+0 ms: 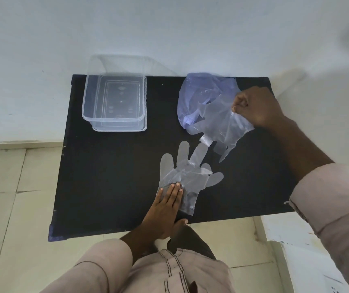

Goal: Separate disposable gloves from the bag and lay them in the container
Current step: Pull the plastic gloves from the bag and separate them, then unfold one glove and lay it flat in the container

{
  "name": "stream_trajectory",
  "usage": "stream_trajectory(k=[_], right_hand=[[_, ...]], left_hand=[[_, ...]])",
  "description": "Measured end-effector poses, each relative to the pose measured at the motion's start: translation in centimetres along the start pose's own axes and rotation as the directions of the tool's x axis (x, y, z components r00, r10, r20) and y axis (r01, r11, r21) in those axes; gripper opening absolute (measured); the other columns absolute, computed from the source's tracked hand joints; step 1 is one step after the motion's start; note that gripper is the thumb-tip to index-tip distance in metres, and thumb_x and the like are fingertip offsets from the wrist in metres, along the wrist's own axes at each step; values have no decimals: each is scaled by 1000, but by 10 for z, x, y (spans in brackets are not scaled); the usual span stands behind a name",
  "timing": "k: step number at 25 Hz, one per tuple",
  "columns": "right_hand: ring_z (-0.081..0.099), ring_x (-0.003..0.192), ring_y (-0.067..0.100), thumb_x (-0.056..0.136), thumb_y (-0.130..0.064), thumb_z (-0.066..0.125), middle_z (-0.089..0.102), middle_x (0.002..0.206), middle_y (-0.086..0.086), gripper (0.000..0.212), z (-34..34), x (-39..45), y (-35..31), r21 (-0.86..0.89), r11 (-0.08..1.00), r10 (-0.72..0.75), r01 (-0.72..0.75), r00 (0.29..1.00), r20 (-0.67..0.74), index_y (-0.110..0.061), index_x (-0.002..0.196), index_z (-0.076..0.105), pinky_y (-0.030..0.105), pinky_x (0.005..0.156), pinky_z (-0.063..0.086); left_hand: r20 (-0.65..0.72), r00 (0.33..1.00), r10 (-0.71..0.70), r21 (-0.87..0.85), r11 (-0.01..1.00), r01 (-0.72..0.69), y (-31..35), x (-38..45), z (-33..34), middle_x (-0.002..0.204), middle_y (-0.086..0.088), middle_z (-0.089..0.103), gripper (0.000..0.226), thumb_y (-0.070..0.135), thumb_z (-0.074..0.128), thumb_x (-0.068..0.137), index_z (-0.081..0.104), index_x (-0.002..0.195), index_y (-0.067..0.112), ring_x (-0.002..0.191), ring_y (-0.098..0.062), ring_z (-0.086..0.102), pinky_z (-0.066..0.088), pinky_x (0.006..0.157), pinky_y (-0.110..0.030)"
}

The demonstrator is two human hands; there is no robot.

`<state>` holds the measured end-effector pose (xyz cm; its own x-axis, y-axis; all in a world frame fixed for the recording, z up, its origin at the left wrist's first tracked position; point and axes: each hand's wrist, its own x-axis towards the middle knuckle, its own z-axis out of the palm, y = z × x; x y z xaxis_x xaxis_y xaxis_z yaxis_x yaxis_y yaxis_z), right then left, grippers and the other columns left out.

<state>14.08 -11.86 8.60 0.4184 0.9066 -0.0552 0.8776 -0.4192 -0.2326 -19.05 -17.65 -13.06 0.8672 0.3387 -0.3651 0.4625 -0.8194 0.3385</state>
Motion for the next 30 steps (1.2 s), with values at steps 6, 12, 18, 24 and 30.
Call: stream_trajectory(k=[6, 12, 18, 24, 30], right_hand=[[65, 86, 33, 90, -20, 60, 72, 93, 17, 19, -25, -3, -2, -53, 998, -19, 16, 998, -63, -5, 93, 73, 28, 72, 39], [65, 77, 32, 84, -17, 65, 74, 87, 13, 11, -53, -15, -18, -47, 996, -83, 81, 995, -52, -12, 83, 75, 31, 70, 45], [60, 75, 25, 85, -18, 63, 64, 76, -1, 10, -78, -33, -52, -83, 990, -121, 117, 991, -51, -21, 77, 67, 27, 65, 35], [56, 73, 25, 88, -18, 58, 62, 77, -1, 11, -109, -61, -84, -191, 969, -182, 158, 976, -116, -20, 81, 66, 19, 53, 26], [58, 77, 25, 86, -16, 57, 66, 78, 0, 13, -120, -79, -100, -248, 954, -209, 172, 968, -135, -18, 84, 69, 22, 53, 28]], left_hand=[[43, 999, -16, -27, 999, 17, 0, 10, -42, 165, -7, 9, 76, 58, 31, 97, 6, 155, 15, 151, -28, 7, 4, 120, -49], [-268, 960, -76, -294, 956, -6, 9, 20, -132, 144, 1, 47, 53, 52, 50, 93, 45, 138, 26, 126, -16, 50, 44, 101, -35], [-777, 621, -106, -407, 837, -366, 27, 40, -276, 128, -12, 59, 50, 37, 69, 81, 61, 124, 13, 117, -25, 57, 50, 96, -38], [-742, 667, 64, -325, 836, -441, 16, 51, -335, 127, -8, 63, 47, 31, 79, 78, 67, 121, 14, 110, -21, 61, 46, 94, -21], [-647, 763, 20, -497, 747, -442, 23, 43, -342, 90, 6, 70, 14, 22, 76, 83, 78, 93, 12, 73, -7, 67, 51, 52, -10]])
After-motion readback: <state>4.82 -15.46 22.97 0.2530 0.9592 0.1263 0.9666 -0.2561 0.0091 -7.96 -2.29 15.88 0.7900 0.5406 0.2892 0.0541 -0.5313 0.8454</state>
